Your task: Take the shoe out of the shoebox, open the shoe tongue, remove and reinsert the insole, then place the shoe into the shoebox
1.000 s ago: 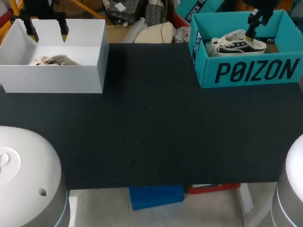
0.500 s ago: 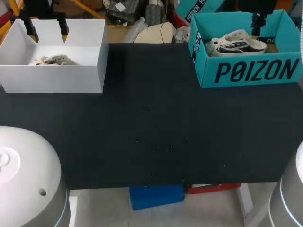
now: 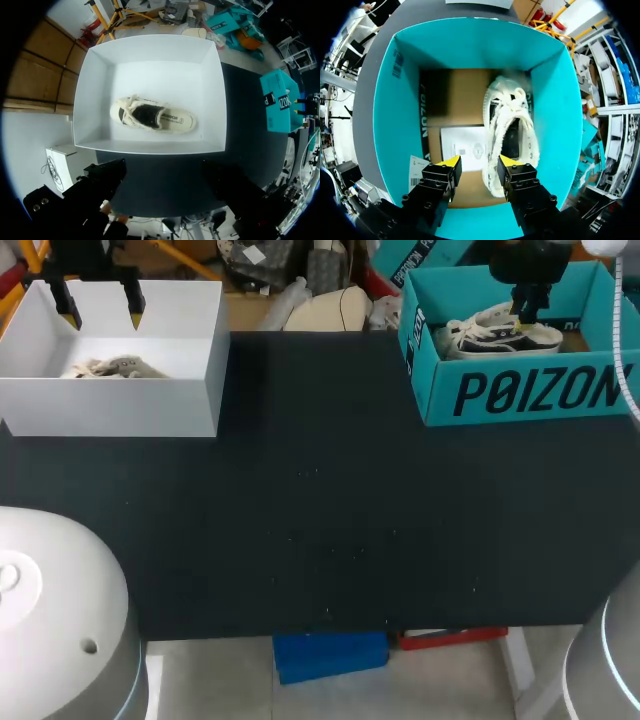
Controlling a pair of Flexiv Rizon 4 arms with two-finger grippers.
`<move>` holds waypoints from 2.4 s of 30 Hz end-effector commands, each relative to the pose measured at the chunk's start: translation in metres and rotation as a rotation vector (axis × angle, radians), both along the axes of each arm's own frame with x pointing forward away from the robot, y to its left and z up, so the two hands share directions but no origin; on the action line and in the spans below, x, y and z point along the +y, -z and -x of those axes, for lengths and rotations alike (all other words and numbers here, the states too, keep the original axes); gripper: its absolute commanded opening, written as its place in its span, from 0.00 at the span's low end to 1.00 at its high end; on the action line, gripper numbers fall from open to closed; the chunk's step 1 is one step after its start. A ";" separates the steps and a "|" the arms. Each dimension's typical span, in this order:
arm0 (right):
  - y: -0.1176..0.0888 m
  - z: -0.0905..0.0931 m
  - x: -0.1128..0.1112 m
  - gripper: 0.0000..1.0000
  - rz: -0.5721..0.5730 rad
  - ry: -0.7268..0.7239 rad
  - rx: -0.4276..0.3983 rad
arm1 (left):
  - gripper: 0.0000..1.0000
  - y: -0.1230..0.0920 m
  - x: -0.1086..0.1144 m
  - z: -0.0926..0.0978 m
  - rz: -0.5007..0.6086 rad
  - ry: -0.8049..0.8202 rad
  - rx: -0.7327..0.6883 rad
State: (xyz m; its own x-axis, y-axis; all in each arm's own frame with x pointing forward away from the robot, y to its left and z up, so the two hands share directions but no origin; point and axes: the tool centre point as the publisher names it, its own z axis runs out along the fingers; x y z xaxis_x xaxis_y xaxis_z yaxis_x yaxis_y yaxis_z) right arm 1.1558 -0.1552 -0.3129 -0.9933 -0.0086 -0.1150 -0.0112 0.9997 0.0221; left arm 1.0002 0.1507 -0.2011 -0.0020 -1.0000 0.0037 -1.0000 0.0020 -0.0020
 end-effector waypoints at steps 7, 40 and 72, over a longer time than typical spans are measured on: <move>0.044 -0.029 -0.006 0.27 0.018 0.036 0.080 | 1.00 -0.001 0.000 0.000 -0.002 -0.001 0.001; 0.045 -0.021 -0.025 0.00 0.100 0.067 0.061 | 1.00 -0.001 0.000 0.000 -0.002 -0.001 0.001; -0.246 0.158 0.145 0.00 0.260 0.261 -0.414 | 1.00 -0.001 0.000 0.000 -0.002 -0.001 0.001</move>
State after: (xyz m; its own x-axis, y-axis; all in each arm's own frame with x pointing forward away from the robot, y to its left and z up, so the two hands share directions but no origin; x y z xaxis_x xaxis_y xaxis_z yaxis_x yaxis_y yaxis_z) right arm 1.0913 -0.0704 -0.1596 -0.9413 0.2193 -0.2567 0.2585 0.9572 -0.1299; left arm 1.0002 0.1508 -0.2010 -0.0023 -1.0000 0.0037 -1.0000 0.0023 -0.0022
